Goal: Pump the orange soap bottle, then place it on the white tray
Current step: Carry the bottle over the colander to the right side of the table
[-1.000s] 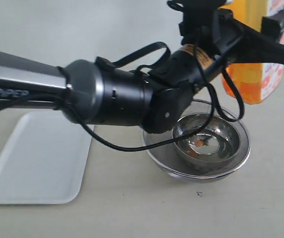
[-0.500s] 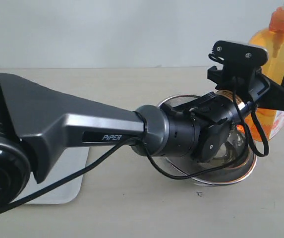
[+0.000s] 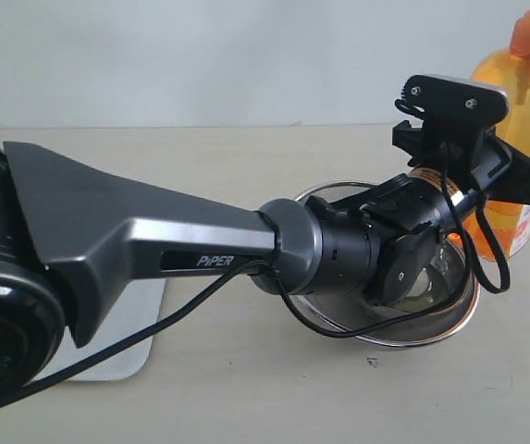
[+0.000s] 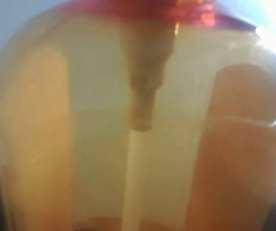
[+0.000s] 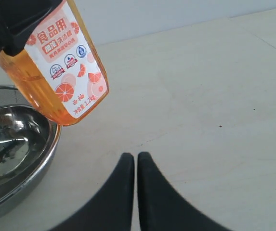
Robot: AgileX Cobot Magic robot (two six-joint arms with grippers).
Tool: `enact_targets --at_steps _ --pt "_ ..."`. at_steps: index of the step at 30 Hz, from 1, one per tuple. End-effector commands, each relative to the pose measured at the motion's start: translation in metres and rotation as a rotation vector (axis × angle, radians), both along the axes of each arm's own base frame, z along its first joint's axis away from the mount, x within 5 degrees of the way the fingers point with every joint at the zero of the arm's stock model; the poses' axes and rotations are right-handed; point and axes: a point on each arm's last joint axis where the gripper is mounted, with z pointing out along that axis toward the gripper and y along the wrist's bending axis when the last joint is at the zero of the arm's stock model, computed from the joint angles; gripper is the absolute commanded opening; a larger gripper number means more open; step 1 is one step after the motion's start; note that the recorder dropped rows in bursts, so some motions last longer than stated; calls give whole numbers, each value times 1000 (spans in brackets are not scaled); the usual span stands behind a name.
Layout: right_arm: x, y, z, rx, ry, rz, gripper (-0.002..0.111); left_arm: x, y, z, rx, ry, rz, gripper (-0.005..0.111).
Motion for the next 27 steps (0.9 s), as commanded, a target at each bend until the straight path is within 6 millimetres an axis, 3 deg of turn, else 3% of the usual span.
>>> enact_targets --at_steps 1,13,27 --pt "0 0 1 -9 -8 1 0 -4 1 35 -115 -103 3 5" --pt "0 0 1 -9 -8 1 0 -6 -1 54 -143 -78 -23 5" --pt "0 0 1 -9 -8 1 0 -4 -14 37 -110 -46 -45 5"
